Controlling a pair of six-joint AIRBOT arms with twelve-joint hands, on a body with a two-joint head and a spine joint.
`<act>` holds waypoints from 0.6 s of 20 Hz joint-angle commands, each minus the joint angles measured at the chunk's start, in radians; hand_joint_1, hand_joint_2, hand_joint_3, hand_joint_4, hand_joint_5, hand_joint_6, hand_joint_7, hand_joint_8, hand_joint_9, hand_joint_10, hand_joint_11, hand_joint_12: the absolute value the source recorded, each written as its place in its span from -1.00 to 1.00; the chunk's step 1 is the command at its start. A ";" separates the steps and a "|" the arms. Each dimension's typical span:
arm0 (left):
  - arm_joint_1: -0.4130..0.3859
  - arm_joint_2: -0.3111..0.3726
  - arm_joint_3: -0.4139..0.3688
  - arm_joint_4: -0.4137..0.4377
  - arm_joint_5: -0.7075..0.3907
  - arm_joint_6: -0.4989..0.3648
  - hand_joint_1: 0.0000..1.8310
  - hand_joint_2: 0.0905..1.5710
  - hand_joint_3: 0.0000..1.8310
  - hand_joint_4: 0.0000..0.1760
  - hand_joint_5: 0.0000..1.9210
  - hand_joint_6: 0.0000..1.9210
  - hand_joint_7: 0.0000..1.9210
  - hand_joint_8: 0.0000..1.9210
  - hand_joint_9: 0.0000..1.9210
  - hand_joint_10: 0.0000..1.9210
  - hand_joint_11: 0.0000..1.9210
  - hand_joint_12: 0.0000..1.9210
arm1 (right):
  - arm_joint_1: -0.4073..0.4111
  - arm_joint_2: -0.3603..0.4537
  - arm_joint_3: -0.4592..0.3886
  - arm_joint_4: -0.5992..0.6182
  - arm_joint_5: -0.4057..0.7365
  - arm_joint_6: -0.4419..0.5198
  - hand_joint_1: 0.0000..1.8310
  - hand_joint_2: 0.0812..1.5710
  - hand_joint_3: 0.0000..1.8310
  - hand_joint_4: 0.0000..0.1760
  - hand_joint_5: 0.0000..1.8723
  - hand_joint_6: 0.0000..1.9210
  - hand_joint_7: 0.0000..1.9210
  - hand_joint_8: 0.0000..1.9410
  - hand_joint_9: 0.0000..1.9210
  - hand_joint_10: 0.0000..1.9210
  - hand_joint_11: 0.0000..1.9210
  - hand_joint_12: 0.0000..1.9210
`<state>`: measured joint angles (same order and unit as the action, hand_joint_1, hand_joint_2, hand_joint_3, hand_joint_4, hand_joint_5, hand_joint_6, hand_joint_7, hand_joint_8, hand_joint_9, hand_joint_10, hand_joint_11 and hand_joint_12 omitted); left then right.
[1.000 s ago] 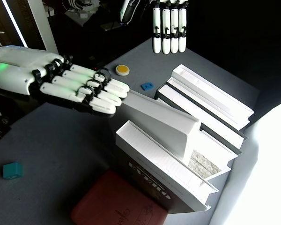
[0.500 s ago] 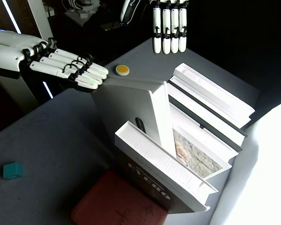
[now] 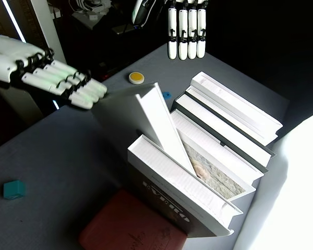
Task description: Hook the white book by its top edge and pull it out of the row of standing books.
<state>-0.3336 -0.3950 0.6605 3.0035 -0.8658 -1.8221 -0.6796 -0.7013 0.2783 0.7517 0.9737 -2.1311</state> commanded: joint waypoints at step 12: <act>-0.013 0.001 0.004 0.008 0.092 -0.001 -1.00 0.44 -1.00 -1.00 -1.00 -1.00 -1.00 -1.00 -1.00 -1.00 -1.00 -1.00 | 0.005 -0.023 0.075 0.030 -0.124 -0.049 -1.00 0.63 -1.00 -1.00 -0.91 -1.00 -0.94 -1.00 -0.99 -1.00 -1.00 -1.00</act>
<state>-0.3336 -0.3950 0.6609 3.0035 -0.8658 -1.8221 -0.6796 -0.7288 0.3553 0.8318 0.7818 -2.1777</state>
